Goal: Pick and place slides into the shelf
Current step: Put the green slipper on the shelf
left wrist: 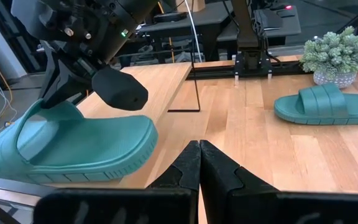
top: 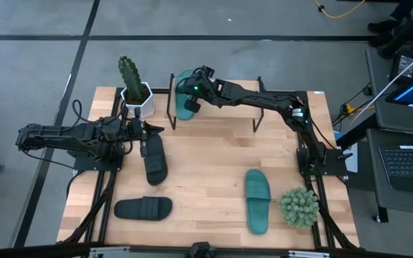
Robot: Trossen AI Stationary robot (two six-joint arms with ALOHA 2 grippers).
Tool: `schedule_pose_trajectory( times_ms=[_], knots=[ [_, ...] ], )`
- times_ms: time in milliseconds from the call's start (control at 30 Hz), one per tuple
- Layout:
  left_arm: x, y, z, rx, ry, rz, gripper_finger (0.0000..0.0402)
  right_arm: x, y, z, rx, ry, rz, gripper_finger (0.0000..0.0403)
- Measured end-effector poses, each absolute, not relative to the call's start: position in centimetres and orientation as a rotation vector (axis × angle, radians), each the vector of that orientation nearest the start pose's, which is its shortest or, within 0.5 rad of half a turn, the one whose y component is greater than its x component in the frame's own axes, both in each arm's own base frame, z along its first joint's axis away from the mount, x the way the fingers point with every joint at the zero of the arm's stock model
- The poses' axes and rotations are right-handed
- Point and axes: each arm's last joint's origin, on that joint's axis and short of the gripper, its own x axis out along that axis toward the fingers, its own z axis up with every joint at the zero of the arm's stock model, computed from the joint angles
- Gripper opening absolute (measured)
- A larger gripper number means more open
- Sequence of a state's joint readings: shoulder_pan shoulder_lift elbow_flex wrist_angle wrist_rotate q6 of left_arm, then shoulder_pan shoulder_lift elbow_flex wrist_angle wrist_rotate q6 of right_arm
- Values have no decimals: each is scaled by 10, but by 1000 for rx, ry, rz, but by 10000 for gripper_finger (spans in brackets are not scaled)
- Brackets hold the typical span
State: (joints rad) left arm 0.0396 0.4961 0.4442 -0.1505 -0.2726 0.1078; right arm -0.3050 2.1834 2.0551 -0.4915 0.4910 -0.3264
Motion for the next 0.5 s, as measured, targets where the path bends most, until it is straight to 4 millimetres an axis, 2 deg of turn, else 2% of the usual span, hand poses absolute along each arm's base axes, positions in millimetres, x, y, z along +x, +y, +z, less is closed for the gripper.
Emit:
schedule_pose_trajectory(
  times_ms=[333, 500],
  knots=[
    [128, 13, 251, 136, 279, 296, 0, 473, -162, 294, -350, 735, -643, 9],
    [128, 13, 251, 136, 280, 296, 0, 472, -163, 295, -361, 742, -698, 9]
  ],
)
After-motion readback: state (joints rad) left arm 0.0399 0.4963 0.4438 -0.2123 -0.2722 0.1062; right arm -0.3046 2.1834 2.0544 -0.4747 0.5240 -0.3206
